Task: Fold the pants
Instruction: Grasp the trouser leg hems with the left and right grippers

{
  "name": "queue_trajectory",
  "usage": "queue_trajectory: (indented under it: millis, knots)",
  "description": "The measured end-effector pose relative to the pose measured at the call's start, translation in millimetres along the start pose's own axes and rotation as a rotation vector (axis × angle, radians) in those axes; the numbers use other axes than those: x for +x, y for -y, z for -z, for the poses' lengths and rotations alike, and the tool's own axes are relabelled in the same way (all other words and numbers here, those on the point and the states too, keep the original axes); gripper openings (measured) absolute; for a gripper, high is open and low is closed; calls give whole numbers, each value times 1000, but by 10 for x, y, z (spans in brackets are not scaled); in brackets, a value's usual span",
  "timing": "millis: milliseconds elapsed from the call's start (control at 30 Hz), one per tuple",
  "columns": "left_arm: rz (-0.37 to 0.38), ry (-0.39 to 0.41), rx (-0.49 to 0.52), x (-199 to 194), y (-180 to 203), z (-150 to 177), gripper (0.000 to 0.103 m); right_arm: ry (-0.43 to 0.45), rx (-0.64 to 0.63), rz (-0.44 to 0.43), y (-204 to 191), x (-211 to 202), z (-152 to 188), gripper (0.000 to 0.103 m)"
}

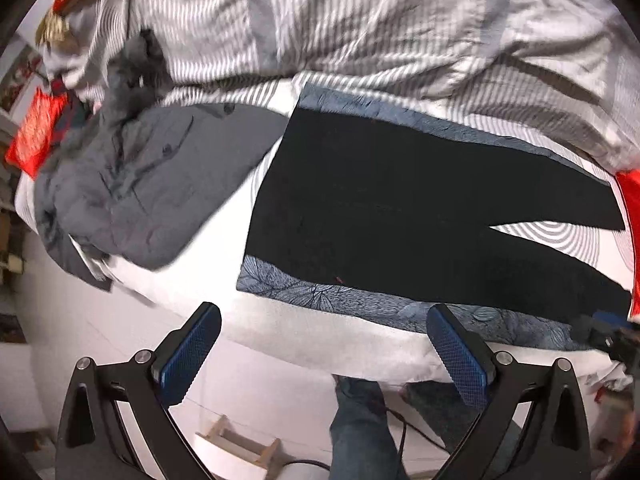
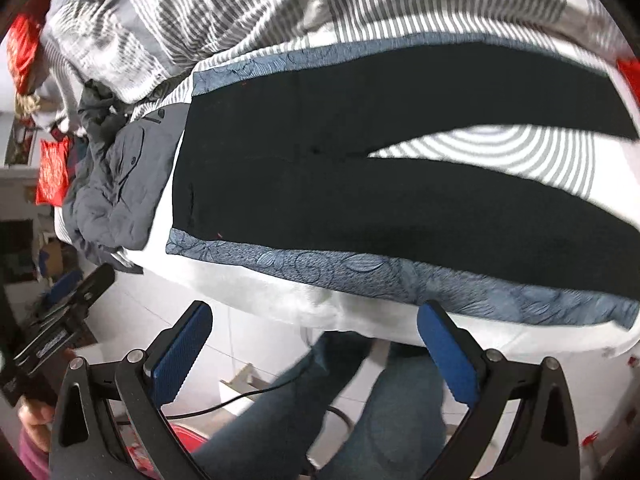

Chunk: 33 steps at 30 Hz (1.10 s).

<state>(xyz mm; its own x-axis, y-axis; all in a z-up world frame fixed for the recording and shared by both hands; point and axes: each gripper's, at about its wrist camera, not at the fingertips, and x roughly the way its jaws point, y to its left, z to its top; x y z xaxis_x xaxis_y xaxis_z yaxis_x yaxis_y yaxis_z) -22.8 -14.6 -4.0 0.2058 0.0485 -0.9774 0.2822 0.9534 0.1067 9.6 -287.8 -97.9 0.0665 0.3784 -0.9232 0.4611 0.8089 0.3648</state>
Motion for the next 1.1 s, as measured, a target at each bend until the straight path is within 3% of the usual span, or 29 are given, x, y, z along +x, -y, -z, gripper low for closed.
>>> queue_trajectory:
  millis: [100, 233, 333, 467, 633, 767, 1100]
  knots:
    - [58, -88, -81, 395, -240, 53, 103, -18, 81, -50, 59, 224, 110, 102]
    - [106, -143, -146, 820, -442, 185, 103, -46, 185, -120, 182, 603, 239, 102]
    - [139, -170, -186, 1134, -549, 262, 103, -48, 295, -219, 328, 884, 360, 102]
    - [219, -173, -283, 1462, -658, 332, 103, -36, 389, -298, 513, 1230, 513, 102]
    - [286, -165, -308, 1791, -658, 370, 103, 20, 454, -364, 705, 1432, 602, 99]
    - [333, -184, -318, 2000, -621, 351, 92, 57, 535, -432, 919, 1589, 643, 91]
    - [376, -182, -352, 2176, -560, 161, 92, 125, 642, -576, 1100, 1791, 645, 79]
